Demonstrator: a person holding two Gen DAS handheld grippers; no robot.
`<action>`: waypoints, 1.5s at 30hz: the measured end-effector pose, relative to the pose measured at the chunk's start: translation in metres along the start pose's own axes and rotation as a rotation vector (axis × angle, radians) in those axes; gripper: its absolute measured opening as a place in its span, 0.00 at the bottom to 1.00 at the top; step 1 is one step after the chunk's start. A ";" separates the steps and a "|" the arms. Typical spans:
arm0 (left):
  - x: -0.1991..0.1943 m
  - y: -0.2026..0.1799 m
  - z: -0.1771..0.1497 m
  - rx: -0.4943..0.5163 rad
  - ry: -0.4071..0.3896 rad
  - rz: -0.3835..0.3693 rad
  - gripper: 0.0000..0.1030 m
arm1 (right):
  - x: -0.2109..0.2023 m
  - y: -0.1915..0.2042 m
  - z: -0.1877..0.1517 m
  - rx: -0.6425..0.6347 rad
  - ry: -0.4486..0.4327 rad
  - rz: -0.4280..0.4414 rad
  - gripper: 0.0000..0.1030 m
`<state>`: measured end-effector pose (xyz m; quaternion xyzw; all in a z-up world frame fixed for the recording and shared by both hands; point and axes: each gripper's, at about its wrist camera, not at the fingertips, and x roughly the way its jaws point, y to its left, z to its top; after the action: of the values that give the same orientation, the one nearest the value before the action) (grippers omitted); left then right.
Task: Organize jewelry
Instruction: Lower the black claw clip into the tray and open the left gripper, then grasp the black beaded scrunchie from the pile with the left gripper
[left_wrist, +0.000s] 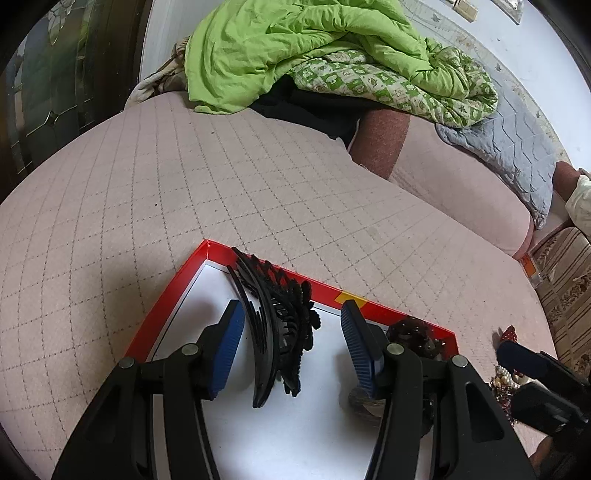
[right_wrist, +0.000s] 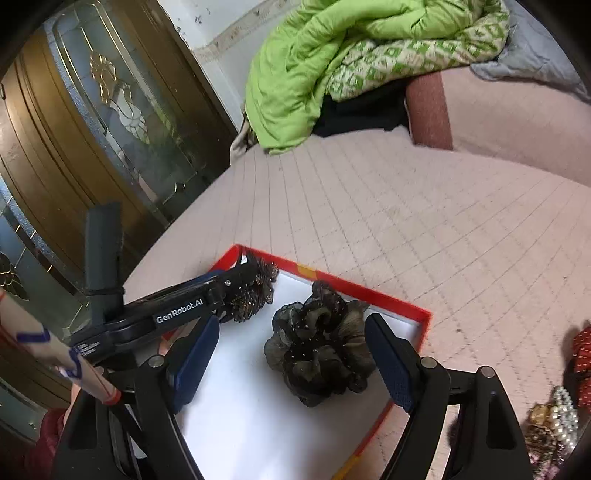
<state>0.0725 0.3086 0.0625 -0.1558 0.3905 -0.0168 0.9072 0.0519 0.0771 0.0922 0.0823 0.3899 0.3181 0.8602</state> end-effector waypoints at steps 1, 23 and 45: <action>-0.001 -0.001 0.000 0.004 -0.002 -0.003 0.52 | -0.006 -0.002 -0.001 0.003 -0.010 0.004 0.82; -0.066 -0.095 -0.042 0.135 -0.095 -0.094 0.62 | -0.132 -0.110 -0.067 0.182 -0.161 -0.157 0.66; -0.013 -0.234 -0.143 0.515 0.219 -0.165 0.41 | -0.211 -0.189 -0.110 0.392 -0.289 -0.165 0.55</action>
<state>-0.0171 0.0489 0.0481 0.0513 0.4549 -0.2057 0.8649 -0.0410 -0.2117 0.0743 0.2599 0.3227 0.1500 0.8977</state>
